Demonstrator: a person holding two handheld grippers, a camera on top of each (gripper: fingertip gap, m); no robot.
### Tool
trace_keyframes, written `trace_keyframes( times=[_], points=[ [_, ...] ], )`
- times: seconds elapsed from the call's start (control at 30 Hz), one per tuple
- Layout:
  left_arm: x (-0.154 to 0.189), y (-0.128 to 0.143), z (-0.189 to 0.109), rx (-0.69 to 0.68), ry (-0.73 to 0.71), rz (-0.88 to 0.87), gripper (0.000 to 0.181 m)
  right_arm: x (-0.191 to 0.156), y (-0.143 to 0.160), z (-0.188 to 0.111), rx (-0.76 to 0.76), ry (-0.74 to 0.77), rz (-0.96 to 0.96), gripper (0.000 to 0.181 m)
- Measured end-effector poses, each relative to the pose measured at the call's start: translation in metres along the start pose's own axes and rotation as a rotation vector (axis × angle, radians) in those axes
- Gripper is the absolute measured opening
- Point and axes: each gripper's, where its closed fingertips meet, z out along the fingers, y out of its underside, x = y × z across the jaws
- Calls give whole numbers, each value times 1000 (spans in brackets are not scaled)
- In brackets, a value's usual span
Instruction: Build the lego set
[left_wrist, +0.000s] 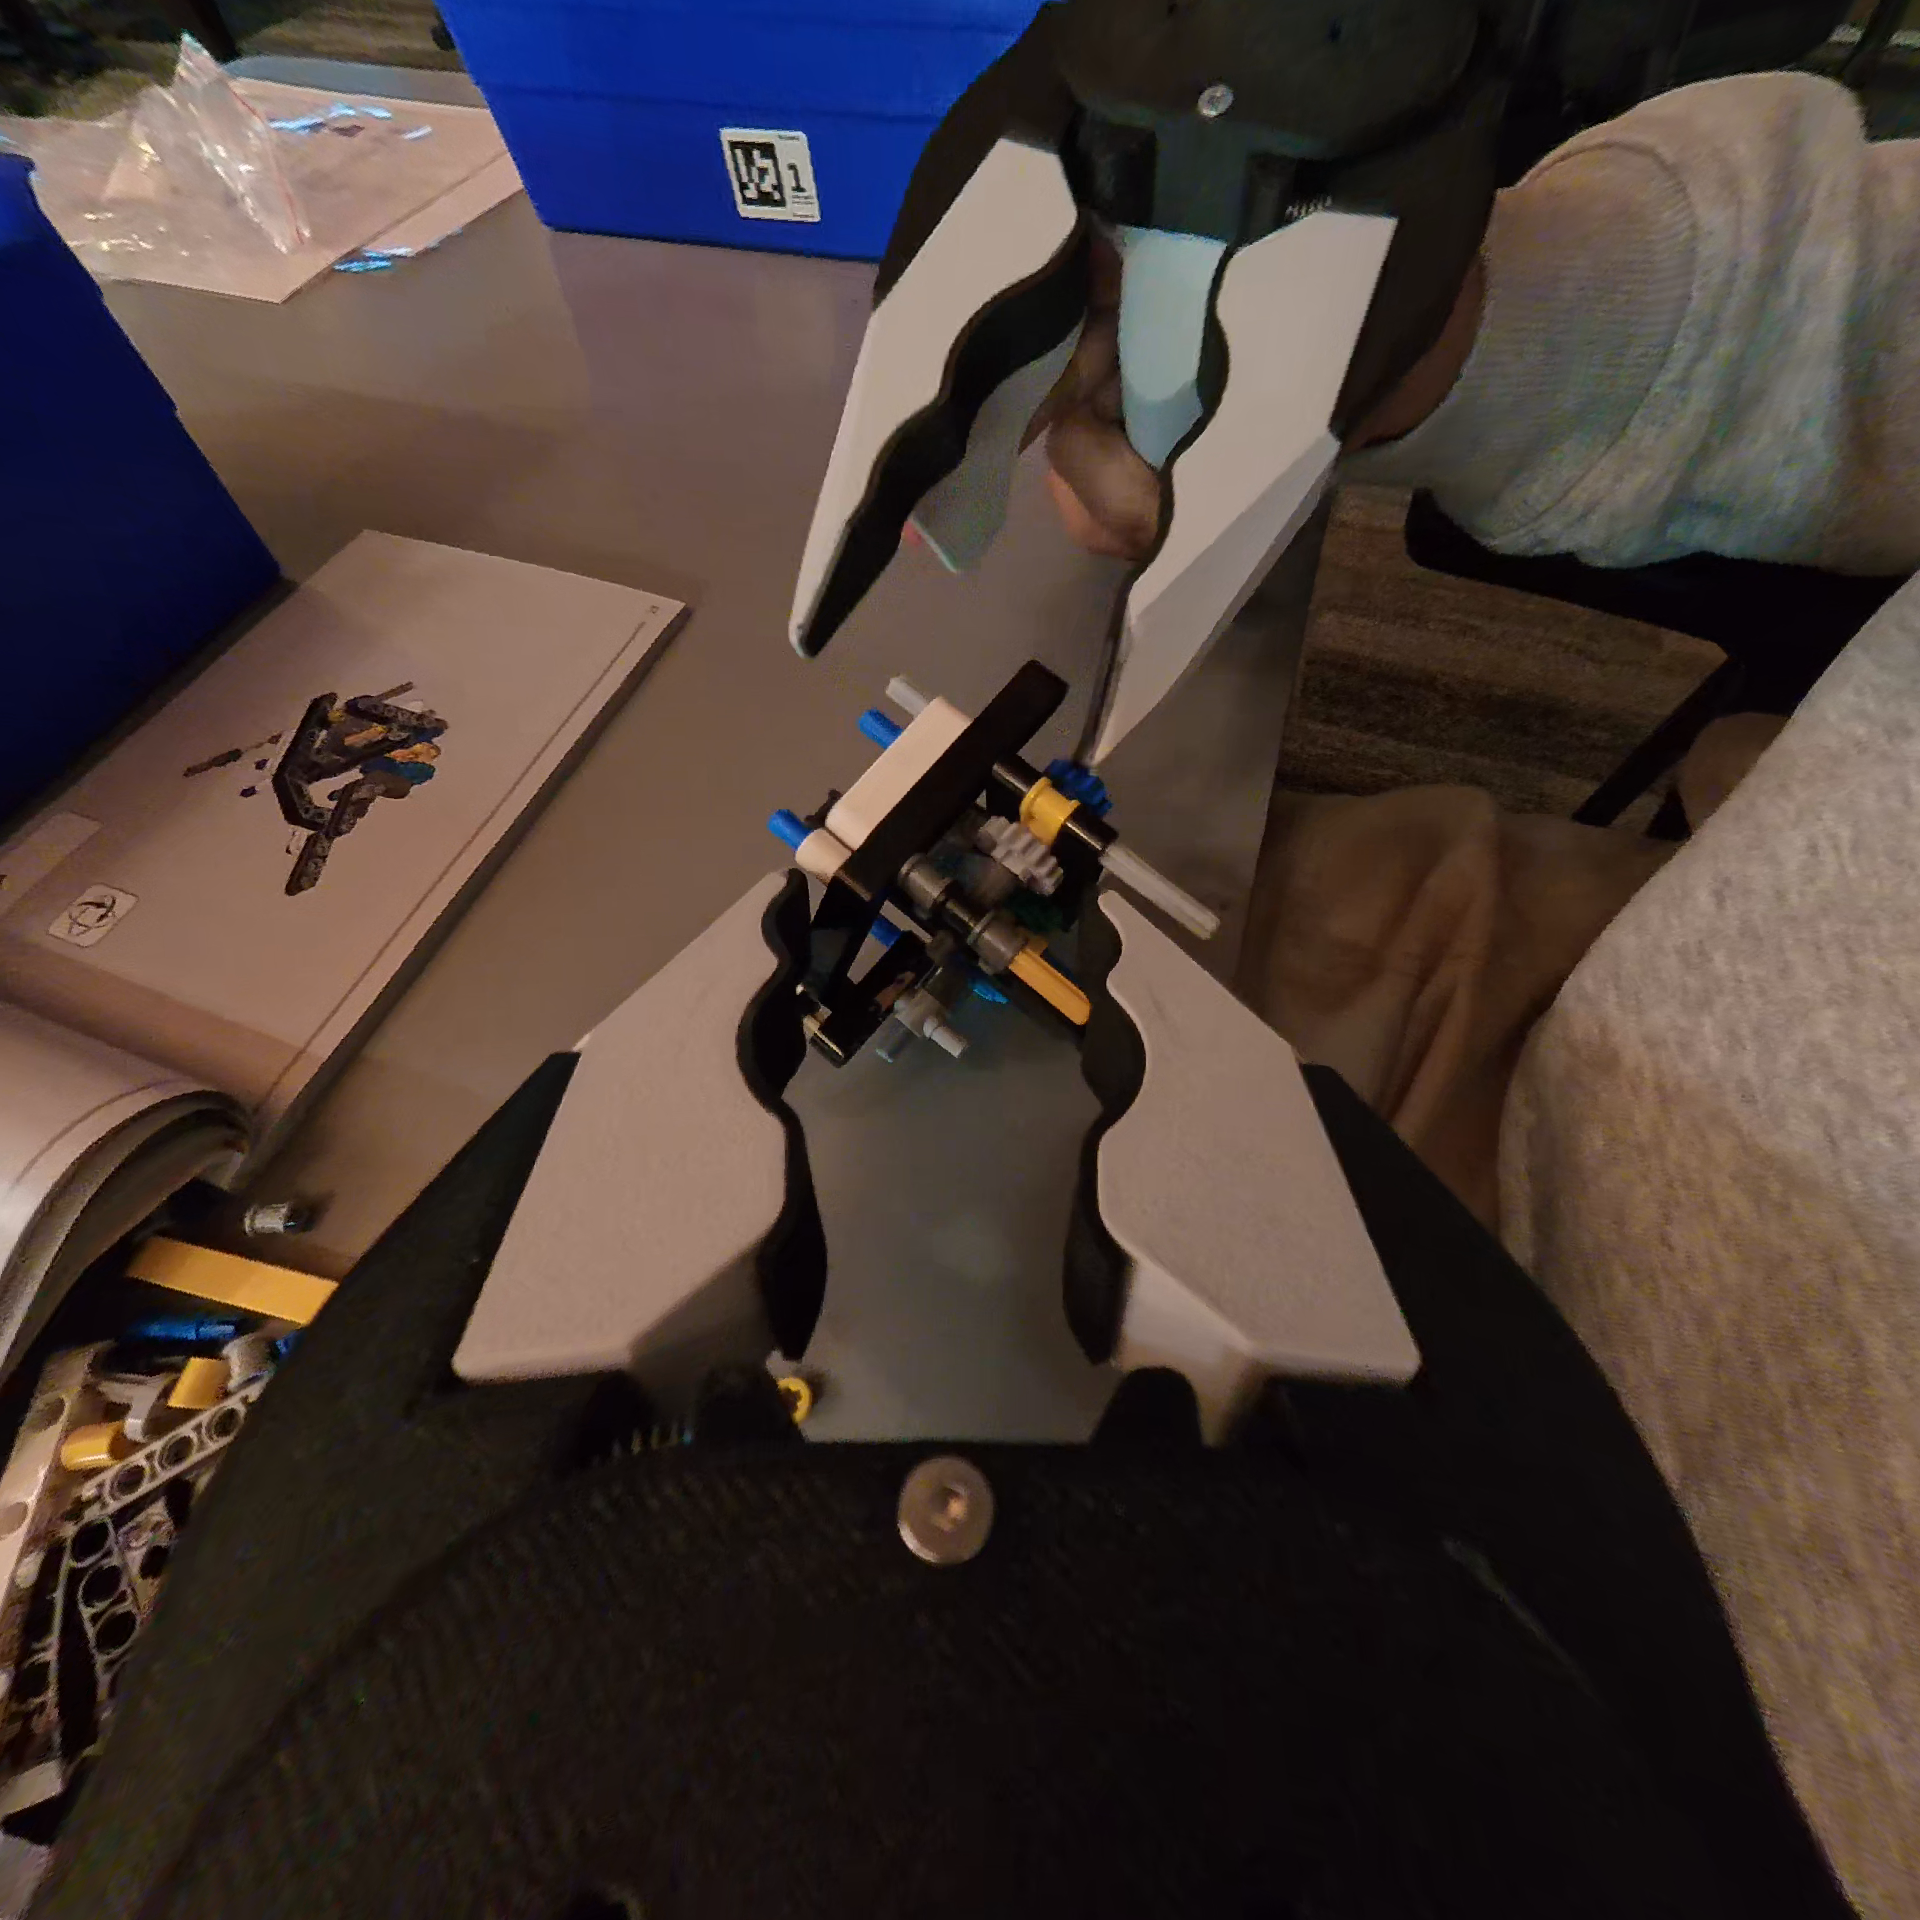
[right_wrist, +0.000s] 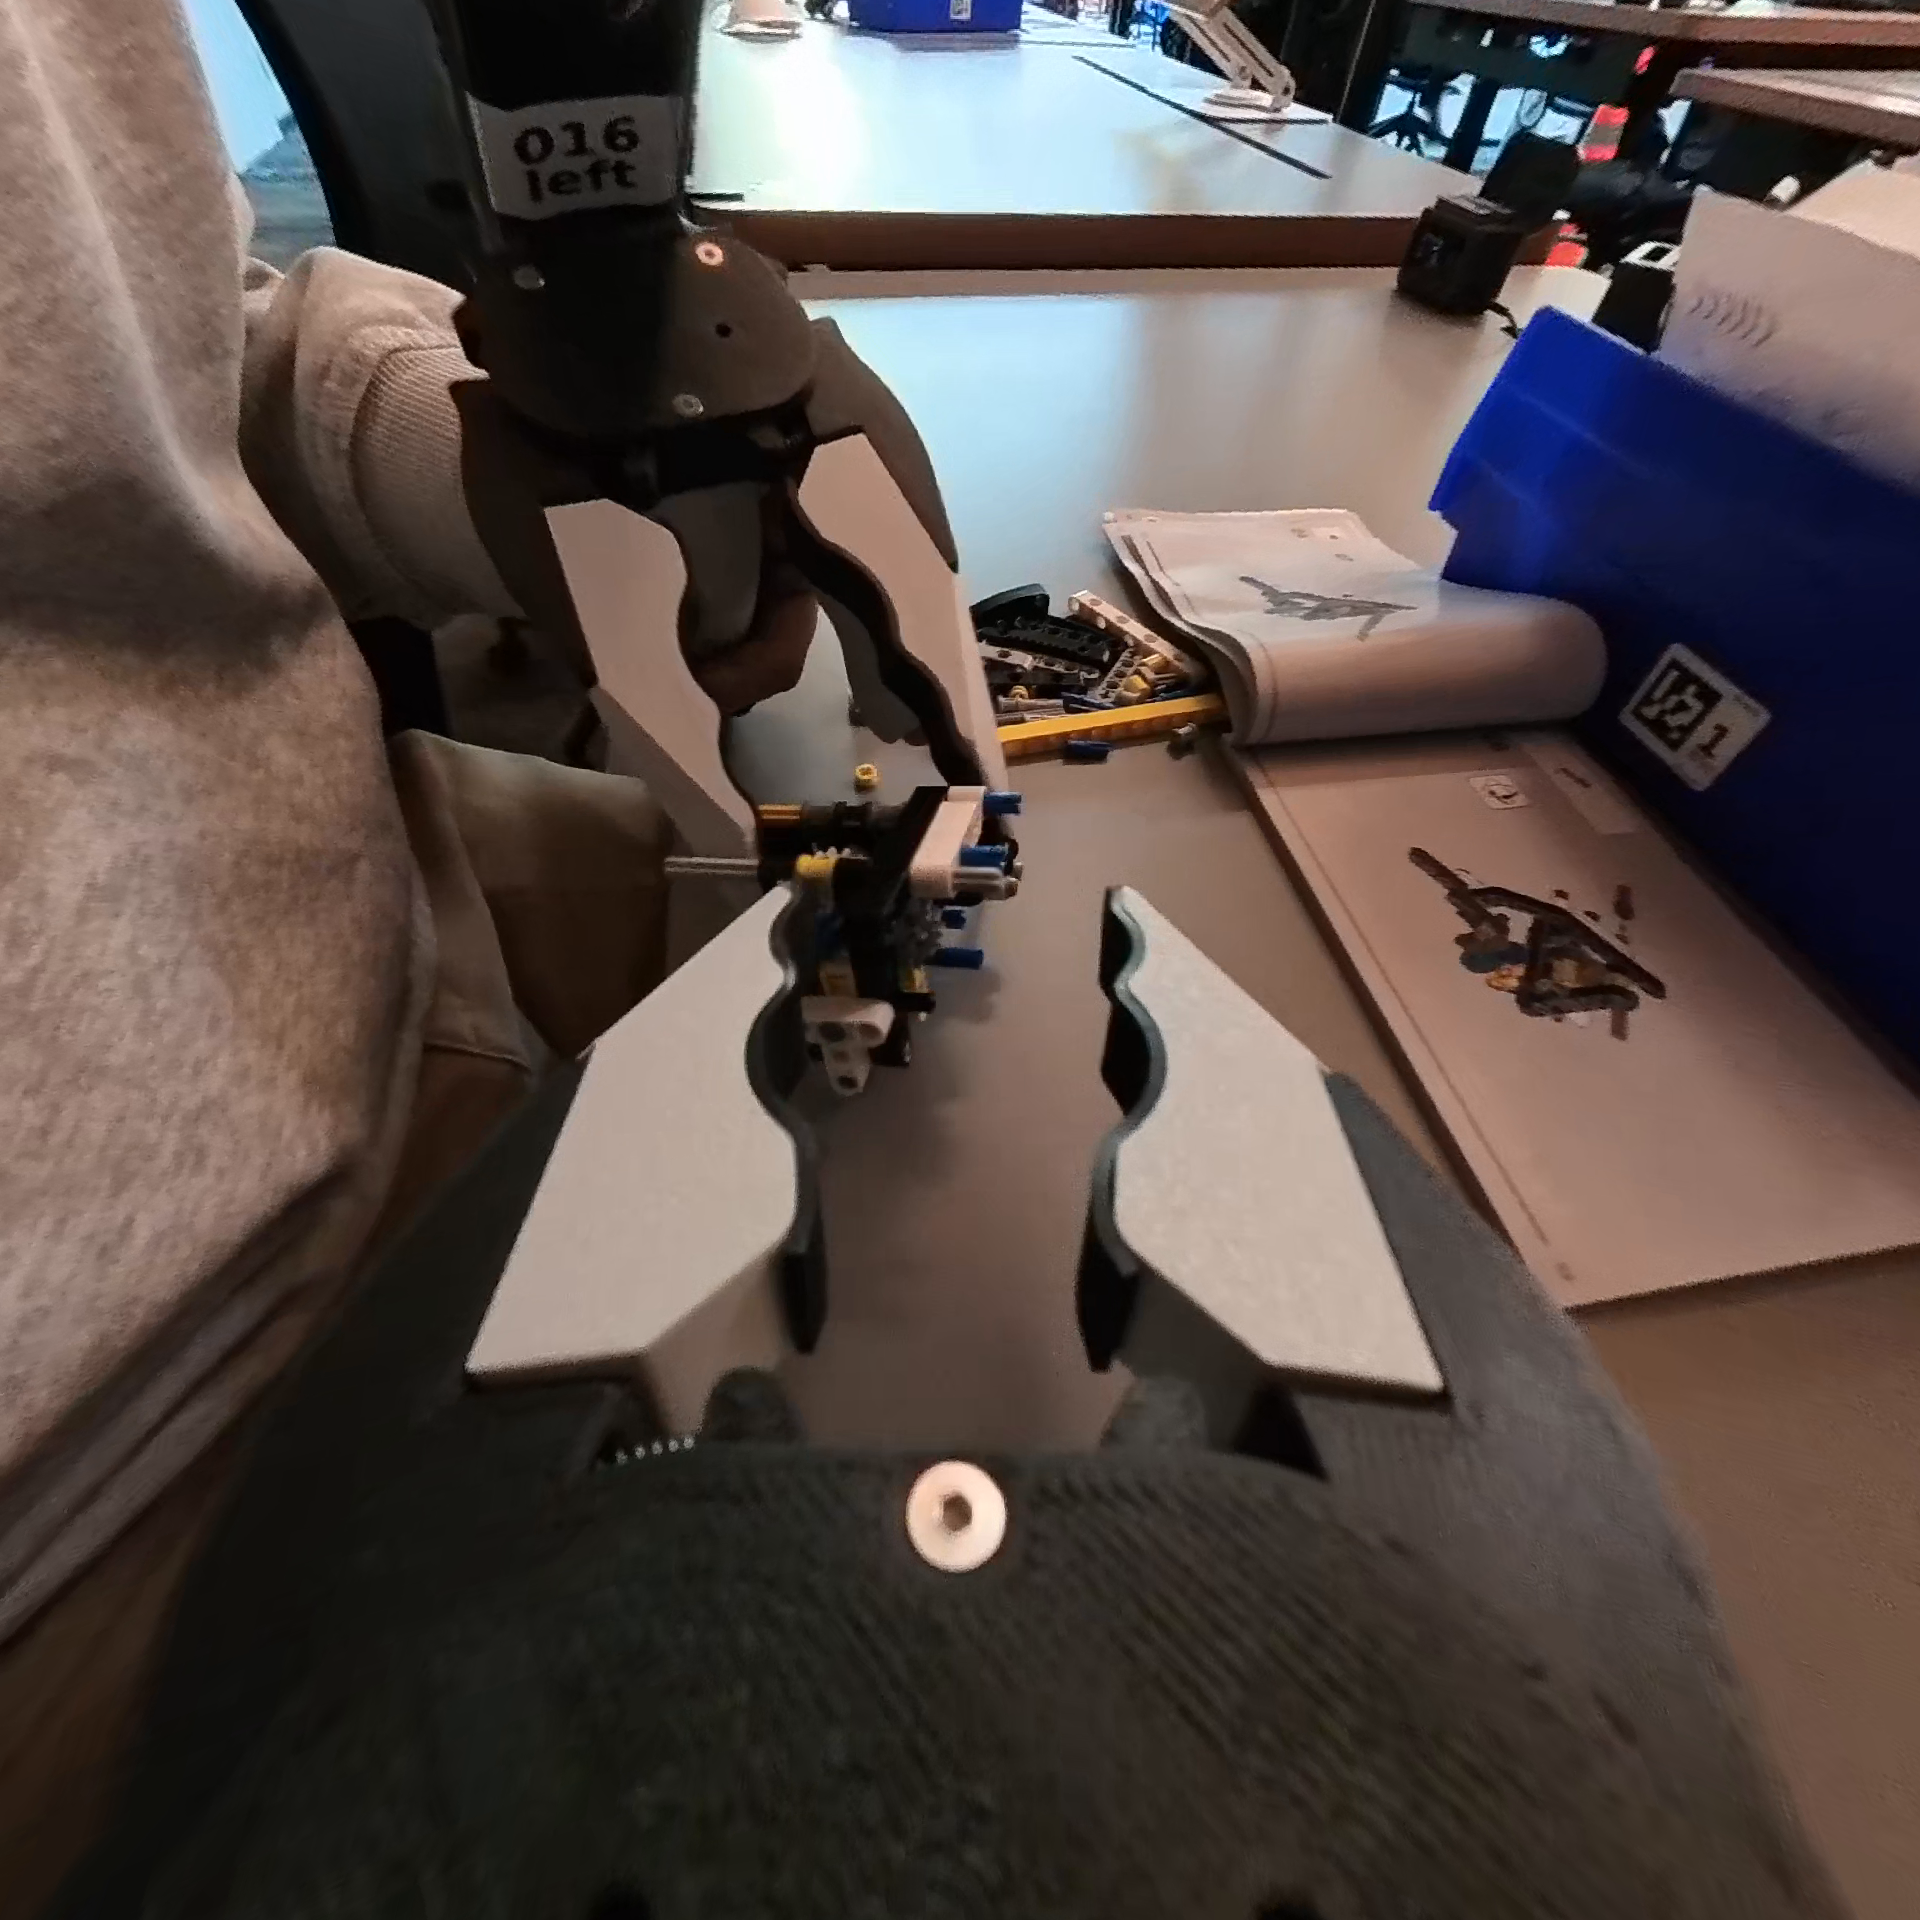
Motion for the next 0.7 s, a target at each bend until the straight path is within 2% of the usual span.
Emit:
trace_keyframes(
  times=[0.3, 0.47, 0.7],
  points=[
    [-3, 0, 1, -5, -15, -5, 49, -13, -2, 4, 5, 77, -2, 60],
    [-4, 0, 1, -6, -16, -13, 49, -10, -7, 2, 23, 133, -131, 50],
    [-4, 1, 1, -10, -23, -5, 48, -13, 0, 6, 2, 90, -102, 54]
  ],
)
